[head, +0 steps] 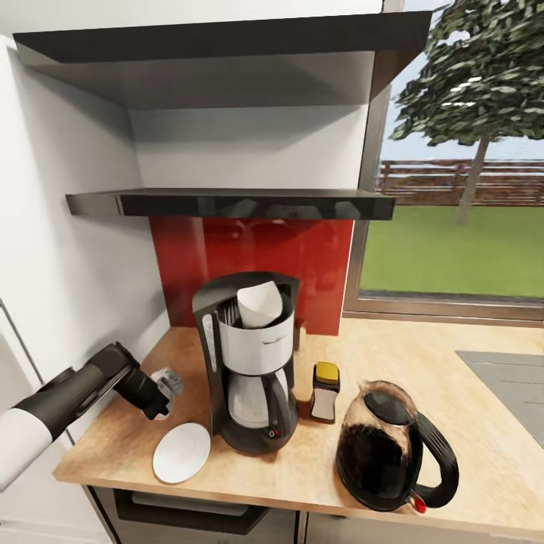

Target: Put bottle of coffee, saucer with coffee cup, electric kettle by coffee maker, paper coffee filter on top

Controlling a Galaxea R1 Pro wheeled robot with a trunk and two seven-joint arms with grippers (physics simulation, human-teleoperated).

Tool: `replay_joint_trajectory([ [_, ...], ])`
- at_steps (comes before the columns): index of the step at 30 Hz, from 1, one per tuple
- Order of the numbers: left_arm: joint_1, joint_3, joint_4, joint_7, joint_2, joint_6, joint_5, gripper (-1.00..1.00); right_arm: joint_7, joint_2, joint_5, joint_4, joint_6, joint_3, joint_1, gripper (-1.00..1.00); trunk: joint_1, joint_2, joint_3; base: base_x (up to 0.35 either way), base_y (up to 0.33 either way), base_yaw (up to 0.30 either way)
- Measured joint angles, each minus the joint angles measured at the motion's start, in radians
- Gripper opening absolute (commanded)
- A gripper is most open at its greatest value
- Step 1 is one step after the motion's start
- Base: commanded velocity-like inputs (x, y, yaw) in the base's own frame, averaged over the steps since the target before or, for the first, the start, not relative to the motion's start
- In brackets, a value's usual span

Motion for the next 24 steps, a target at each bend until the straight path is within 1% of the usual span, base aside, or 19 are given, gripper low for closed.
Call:
replay_joint_trajectory([
  [1,0.0,0.0,0.0,-0.015,0.0,0.0,-0.013,-1.0,0.0,0.0,0.0,0.0,0.0,0.0,0.0,1.0,0.0,0.0,0.0,-0.219,-0.114,0.0],
  [3,0.002,-0.001,0.0,-0.062,-0.002,-0.002,-0.069,-1.0,0.0,0.0,0.0,0.001,0.0,0.0,0.0,1.0,0.0,0.0,0.0,-0.248,-0.147,0.0],
  [5,0.005,-0.001,0.0,-0.084,-0.005,-0.002,-0.122,-1.0,0.0,0.0,0.0,0.001,0.0,0.0,0.0,1.0,0.0,0.0,0.0,-0.267,-0.178,0.0],
  [6,0.007,0.0,0.0,-0.09,-0.005,-0.002,-0.143,-1.0,0.0,-0.001,0.0,0.001,0.0,0.0,0.0,1.0,0.0,0.0,0.0,-0.273,-0.189,0.0],
  [8,0.008,0.001,0.0,-0.096,-0.006,-0.001,-0.166,-1.0,0.0,-0.001,0.0,0.001,0.0,0.0,0.0,1.0,0.0,0.0,0.0,-0.276,-0.194,0.0],
  [14,0.007,0.003,0.0,-0.101,-0.009,-0.001,-0.181,-1.0,0.0,-0.002,0.0,0.002,0.0,0.0,0.0,1.0,0.0,0.0,0.0,-0.245,-0.176,0.0],
  [20,0.006,0.006,0.0,-0.102,-0.011,-0.001,-0.181,-1.0,0.0,-0.002,0.001,0.002,0.0,0.0,0.0,1.0,0.0,0.0,0.0,-0.044,-0.033,0.0],
  [24,0.006,0.007,0.0,-0.102,-0.012,-0.001,-0.183,-1.0,0.0,-0.002,0.002,0.003,0.0,0.0,0.0,1.0,0.0,0.0,0.0,-0.002,-0.126,0.0],
])
